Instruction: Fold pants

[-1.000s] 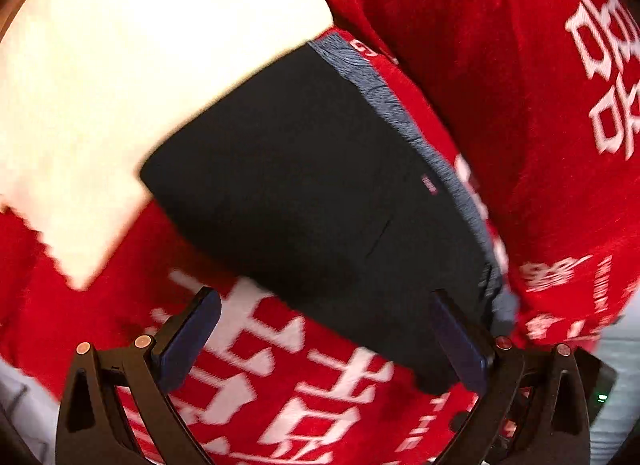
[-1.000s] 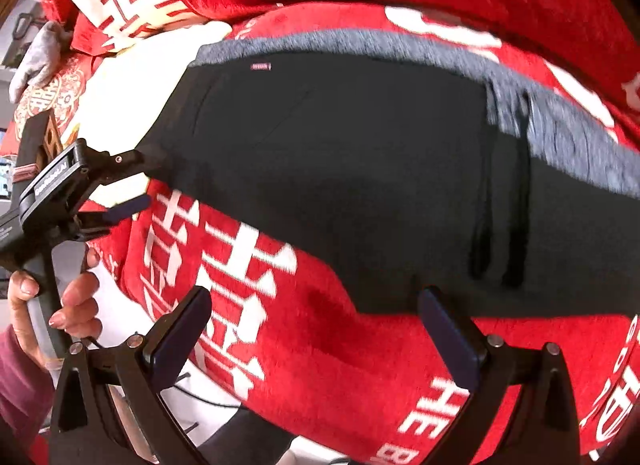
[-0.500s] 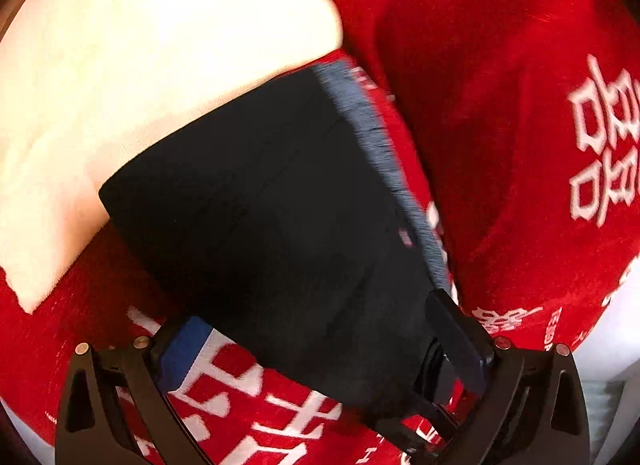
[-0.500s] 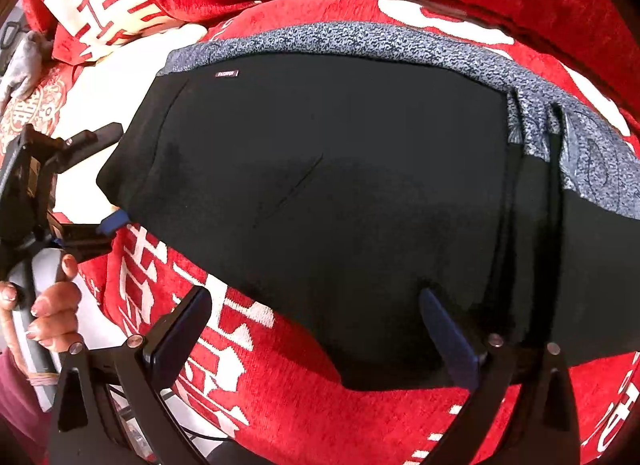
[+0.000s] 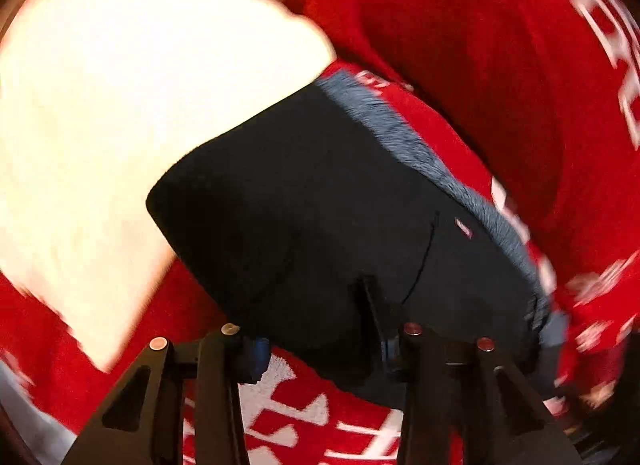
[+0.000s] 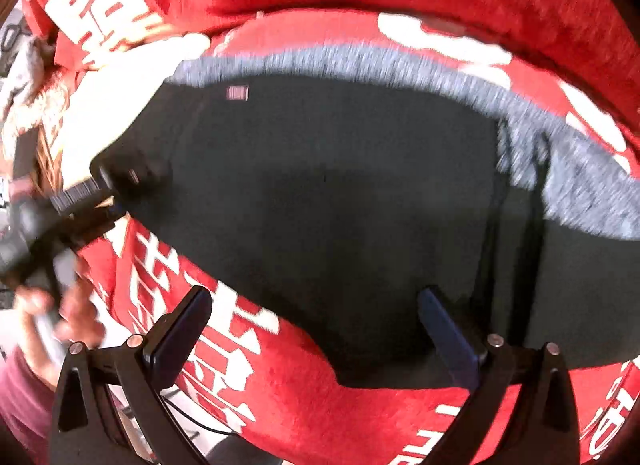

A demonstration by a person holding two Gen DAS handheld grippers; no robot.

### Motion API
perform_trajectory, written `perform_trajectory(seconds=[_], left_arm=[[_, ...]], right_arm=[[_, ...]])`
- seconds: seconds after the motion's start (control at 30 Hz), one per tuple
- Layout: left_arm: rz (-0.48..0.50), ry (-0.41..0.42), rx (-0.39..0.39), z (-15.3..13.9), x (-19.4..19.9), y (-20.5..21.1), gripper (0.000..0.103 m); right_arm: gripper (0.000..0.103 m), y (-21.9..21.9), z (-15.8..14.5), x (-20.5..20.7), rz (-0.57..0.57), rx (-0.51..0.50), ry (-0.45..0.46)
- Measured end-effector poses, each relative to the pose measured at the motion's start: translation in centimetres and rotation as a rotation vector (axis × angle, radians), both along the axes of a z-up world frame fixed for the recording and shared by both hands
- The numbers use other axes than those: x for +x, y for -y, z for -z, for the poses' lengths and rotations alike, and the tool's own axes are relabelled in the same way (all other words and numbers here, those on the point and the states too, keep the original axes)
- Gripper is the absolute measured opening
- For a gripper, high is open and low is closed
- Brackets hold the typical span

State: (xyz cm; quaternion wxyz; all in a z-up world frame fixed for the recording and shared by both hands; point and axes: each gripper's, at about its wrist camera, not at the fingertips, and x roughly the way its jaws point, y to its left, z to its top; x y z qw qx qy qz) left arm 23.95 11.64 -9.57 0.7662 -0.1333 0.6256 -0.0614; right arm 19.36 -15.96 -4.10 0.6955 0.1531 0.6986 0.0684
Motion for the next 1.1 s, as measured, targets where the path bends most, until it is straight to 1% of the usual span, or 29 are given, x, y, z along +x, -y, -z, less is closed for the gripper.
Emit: perform_trajectory(seconds=[0.03, 0.07, 0.13, 0.17, 0.23, 0.27, 0.3, 0.37, 0.4, 0.43, 0.57, 0.63, 0.67, 0.7, 0.73, 0.77, 0.8, 0.87, 0.93, 1.1], left_arm=[[0.067, 0.048, 0.089, -0.8, -0.3, 1.3, 0.038], [0.15, 0.113, 0.198, -1.6, -0.9, 3.1, 0.038], [0.29, 0.217, 0.374, -2.3, -2.5, 6.0, 0.038], [0.376, 0.272, 0.466, -2.4, -3.5, 7.7, 0.038], [0.463, 0.329, 0.554, -2.2, -4.7, 9.2, 0.038], [0.501, 0.35, 0.589, -2.1, -5.2, 9.8, 0.038], [0.523, 0.361, 0.607, -2.0, -5.6, 10.1, 0.038], [0.562, 0.377, 0.634, -2.0, -6.1, 10.3, 0.038], [0.571, 0.378, 0.639, -2.0, -6.2, 10.4, 0.038], [0.58, 0.382, 0.643, -2.0, -6.3, 10.5, 0.038], [0.605, 0.4, 0.66, -2.1, -6.7, 10.8, 0.038], [0.609, 0.411, 0.666, -2.1, -6.7, 11.3, 0.038], [0.609, 0.413, 0.666, -1.9, -6.6, 11.3, 0.038], [0.612, 0.415, 0.668, -1.9, -6.7, 11.2, 0.038], [0.616, 0.416, 0.67, -1.9, -6.7, 11.3, 0.038], [0.624, 0.414, 0.669, -2.0, -7.1, 11.4, 0.038], [0.634, 0.41, 0.66, -2.1, -7.6, 11.7, 0.038], [0.642, 0.43, 0.661, -2.7, -8.0, 11.8, 0.038], [0.644, 0.451, 0.657, -3.7, -7.9, 11.8, 0.038], [0.629, 0.512, 0.616, -7.9, -8.5, 13.4, 0.038]], right_arm=[[0.103, 0.4, -0.9, 1.1, 0.014, 0.01, 0.016], [0.103, 0.7, -1.5, 1.7, 0.023, 0.021, 0.025], [0.103, 0.8, -2.6, 4.0, 0.025, 0.048, 0.03], [0.103, 0.6, -3.2, 5.5, 0.021, 0.073, 0.029], [0.103, -0.6, -4.3, 8.1, -0.006, 0.123, 0.033], [0.103, -1.7, -4.7, 9.7, -0.041, 0.149, 0.024], [0.103, -2.9, -4.9, 11.0, -0.075, 0.168, 0.008], [0.103, -5.9, -4.6, 13.3, -0.152, 0.202, -0.057], [0.103, -7.1, -4.5, 13.8, -0.179, 0.207, -0.079], [0.103, -9.1, -4.1, 14.7, -0.231, 0.209, -0.106], [0.103, -14.5, -2.1, 15.8, -0.38, 0.158, -0.186], [0.103, -15.9, -1.2, 15.8, -0.416, 0.166, -0.227], [0.101, -16.6, -0.4, 15.8, -0.428, 0.161, -0.251], [0.097, -17.0, 0.2, 15.9, -0.435, 0.152, -0.276], [0.075, -17.1, 1.0, 15.9, -0.43, 0.142, -0.306], [0.029, -16.9, 1.9, 15.7, -0.413, 0.142, -0.348], [0.019, -16.7, 2.4, 15.6, -0.396, 0.149, -0.369], [0.019, -15.9, 2.1, 15.3, -0.388, 0.168, -0.341], [0.018, -15.0, 0.9, 14.9, -0.376, 0.195, -0.293], [0.018, -10.3, -2.7, 13.4, -0.281, 0.321, -0.173]])
